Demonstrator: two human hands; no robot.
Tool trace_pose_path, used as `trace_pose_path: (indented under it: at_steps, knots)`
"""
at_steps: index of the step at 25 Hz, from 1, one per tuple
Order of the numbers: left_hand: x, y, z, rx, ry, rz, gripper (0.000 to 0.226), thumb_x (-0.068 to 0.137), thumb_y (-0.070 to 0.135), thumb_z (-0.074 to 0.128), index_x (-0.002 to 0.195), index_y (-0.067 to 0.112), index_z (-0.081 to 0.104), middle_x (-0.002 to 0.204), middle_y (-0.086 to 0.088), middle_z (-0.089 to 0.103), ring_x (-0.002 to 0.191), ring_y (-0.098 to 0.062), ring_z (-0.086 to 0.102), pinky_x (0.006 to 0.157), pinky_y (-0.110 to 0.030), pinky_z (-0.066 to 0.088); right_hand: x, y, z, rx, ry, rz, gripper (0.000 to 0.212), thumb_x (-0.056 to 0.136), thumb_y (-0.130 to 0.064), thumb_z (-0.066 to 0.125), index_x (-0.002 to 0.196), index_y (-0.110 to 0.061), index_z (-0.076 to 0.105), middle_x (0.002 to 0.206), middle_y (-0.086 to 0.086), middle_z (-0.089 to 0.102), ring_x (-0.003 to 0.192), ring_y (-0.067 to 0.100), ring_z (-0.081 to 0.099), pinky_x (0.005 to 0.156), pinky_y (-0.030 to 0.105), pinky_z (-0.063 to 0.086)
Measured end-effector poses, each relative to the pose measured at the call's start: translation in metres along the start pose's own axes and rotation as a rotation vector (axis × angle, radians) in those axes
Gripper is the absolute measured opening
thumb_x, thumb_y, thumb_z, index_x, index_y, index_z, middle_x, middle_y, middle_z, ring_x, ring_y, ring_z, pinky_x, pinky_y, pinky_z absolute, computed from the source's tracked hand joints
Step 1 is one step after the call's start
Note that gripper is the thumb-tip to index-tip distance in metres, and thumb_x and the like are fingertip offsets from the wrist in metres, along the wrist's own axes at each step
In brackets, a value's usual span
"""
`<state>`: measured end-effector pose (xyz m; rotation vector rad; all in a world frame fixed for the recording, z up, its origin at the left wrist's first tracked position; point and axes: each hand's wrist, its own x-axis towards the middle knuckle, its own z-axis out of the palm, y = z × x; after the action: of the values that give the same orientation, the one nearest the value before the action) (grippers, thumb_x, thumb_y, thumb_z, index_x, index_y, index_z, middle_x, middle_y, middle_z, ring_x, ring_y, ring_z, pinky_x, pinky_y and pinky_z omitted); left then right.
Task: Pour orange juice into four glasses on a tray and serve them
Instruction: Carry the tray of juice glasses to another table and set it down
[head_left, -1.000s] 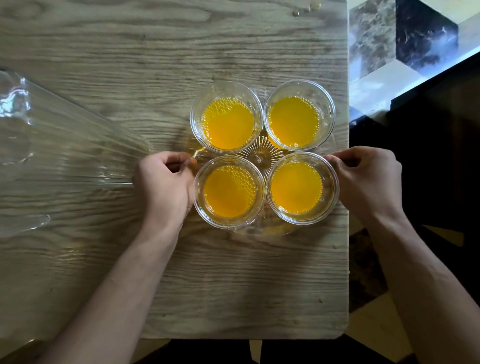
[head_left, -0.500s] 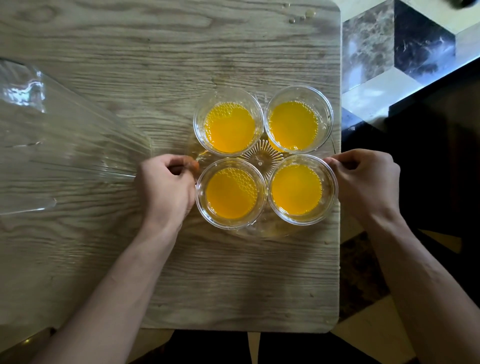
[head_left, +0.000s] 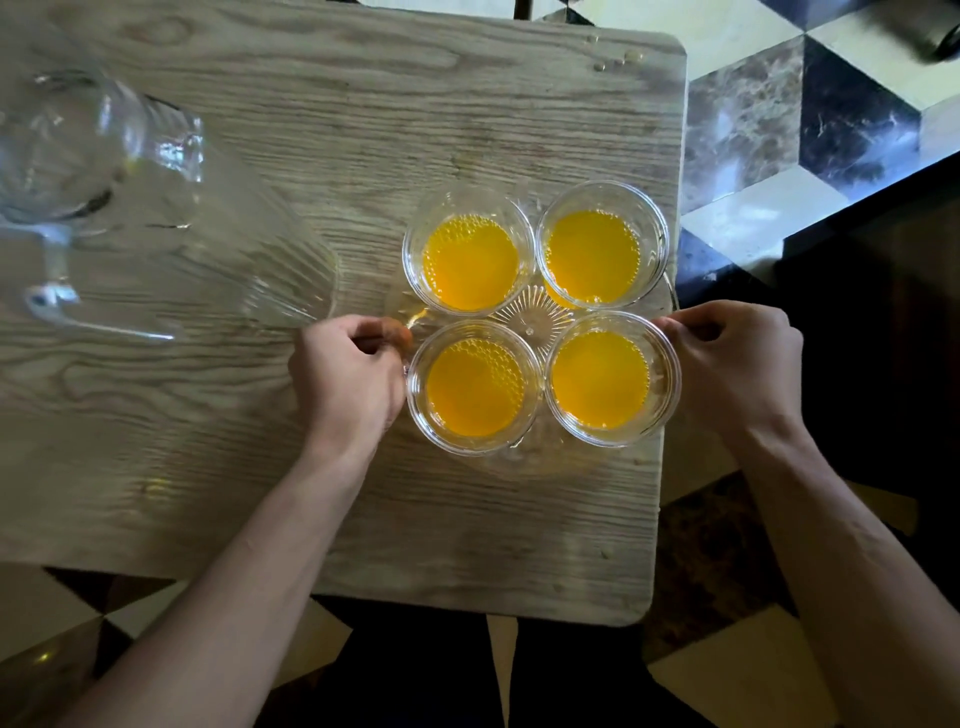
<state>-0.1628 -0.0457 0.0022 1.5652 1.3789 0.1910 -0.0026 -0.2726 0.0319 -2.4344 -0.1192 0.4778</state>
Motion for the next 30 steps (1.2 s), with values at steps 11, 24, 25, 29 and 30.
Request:
trace_pose_path:
  at_steps: [11, 24, 25, 29, 30]
  knots:
    - [-0.065, -0.001, -0.031, -0.049, 0.151, -0.092, 0.034, 0.081, 0.000, 0.085, 0.064, 0.028, 0.075, 0.073, 0.001, 0.081, 0.078, -0.025, 0.080, 0.086, -0.050, 0.067, -0.024, -0.021, -0.032, -0.007, -0.133, -0.134, 0.020, 0.091, -0.019, 0.075, 0.097, -0.001, 0.079, 0.060, -0.013, 0.059, 0.040, -0.018, 0.054, 0.035, 0.001, 0.035]
    - [-0.163, -0.023, -0.088, -0.230, 0.406, -0.256, 0.021, 0.091, 0.004, 0.081, 0.079, 0.019, 0.075, 0.078, 0.004, 0.075, 0.064, -0.002, 0.069, 0.050, -0.007, 0.047, -0.067, -0.063, -0.032, -0.101, -0.341, -0.319, 0.007, 0.088, -0.018, 0.077, 0.081, -0.018, 0.078, 0.060, -0.014, 0.066, 0.038, -0.010, 0.059, 0.037, 0.005, 0.039]
    - [-0.170, -0.026, -0.093, -0.270, 0.422, -0.267, 0.022, 0.091, 0.001, 0.080, 0.079, 0.018, 0.075, 0.077, 0.005, 0.075, 0.058, 0.000, 0.068, 0.047, -0.004, 0.045, -0.072, -0.066, -0.029, -0.115, -0.351, -0.335, 0.007, 0.088, -0.019, 0.077, 0.081, -0.019, 0.078, 0.060, -0.014, 0.066, 0.038, -0.011, 0.058, 0.038, 0.004, 0.038]
    - [-0.200, -0.041, -0.113, -0.377, 0.463, -0.320, 0.036, 0.092, -0.010, 0.073, 0.070, 0.018, 0.070, 0.057, 0.013, 0.067, 0.046, 0.008, 0.063, 0.045, -0.002, 0.044, -0.092, -0.078, -0.016, -0.147, -0.431, -0.410, 0.005, 0.089, -0.015, 0.075, 0.087, -0.014, 0.079, 0.061, -0.014, 0.065, 0.039, -0.012, 0.058, 0.035, 0.002, 0.035]
    - [-0.206, -0.048, -0.121, -0.402, 0.491, -0.333, 0.038, 0.093, -0.010, 0.072, 0.069, 0.019, 0.069, 0.062, 0.012, 0.068, 0.053, 0.004, 0.067, 0.047, -0.001, 0.045, -0.099, -0.083, -0.011, -0.150, -0.461, -0.429, 0.005, 0.089, -0.014, 0.075, 0.086, -0.014, 0.079, 0.061, -0.013, 0.066, 0.039, -0.009, 0.059, 0.035, 0.004, 0.036]
